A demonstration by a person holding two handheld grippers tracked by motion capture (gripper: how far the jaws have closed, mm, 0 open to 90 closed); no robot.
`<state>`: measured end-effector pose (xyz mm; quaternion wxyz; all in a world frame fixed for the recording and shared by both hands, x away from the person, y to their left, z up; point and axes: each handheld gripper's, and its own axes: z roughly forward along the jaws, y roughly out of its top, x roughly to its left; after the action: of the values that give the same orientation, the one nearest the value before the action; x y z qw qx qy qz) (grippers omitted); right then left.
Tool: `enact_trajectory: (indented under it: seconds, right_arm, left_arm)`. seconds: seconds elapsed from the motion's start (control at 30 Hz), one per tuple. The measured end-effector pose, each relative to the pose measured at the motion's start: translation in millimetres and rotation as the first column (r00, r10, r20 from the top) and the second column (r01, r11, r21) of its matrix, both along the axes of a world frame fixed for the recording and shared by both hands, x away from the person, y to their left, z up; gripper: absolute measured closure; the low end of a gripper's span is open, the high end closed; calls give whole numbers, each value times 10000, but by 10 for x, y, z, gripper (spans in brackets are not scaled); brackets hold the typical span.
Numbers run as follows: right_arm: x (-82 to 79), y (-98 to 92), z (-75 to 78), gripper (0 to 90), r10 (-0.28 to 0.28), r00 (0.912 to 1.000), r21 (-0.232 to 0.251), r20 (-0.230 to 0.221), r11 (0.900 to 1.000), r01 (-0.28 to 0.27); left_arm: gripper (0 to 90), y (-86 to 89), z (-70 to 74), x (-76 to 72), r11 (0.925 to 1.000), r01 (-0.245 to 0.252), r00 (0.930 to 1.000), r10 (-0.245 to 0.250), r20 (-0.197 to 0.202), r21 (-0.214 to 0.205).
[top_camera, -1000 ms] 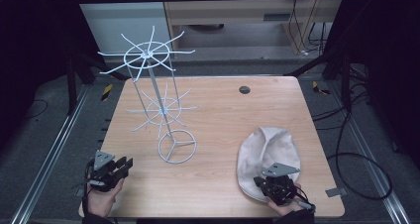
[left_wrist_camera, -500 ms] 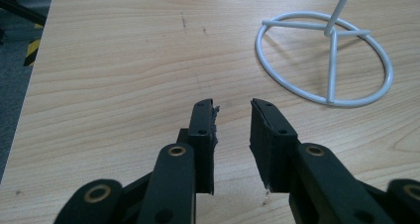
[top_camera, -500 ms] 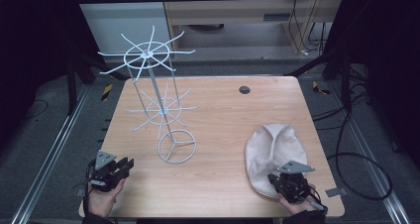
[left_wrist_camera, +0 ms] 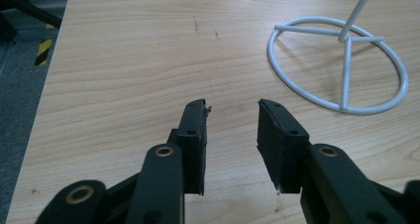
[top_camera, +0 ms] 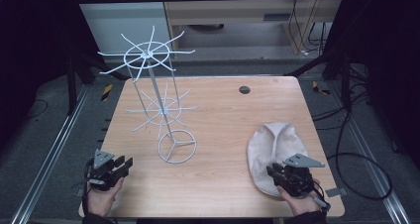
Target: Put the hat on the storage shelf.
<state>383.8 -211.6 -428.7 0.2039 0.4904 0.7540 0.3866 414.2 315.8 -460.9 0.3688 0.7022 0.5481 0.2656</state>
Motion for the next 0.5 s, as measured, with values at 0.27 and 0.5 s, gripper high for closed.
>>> enact_trajectory:
  seconds: [0.27,0.5]
  right_arm:
    - [228,24,245,513,-1101,9930,59,433,9939,1100]
    - [584,90,271,459,-1890,9819,-346,118,9813,1893]
  left_arm:
    - [586,14,-10,16,9999,-103,9999,103,-63,110]
    - [566,33,-18,23,9998,-86,9999,88,-100,183]
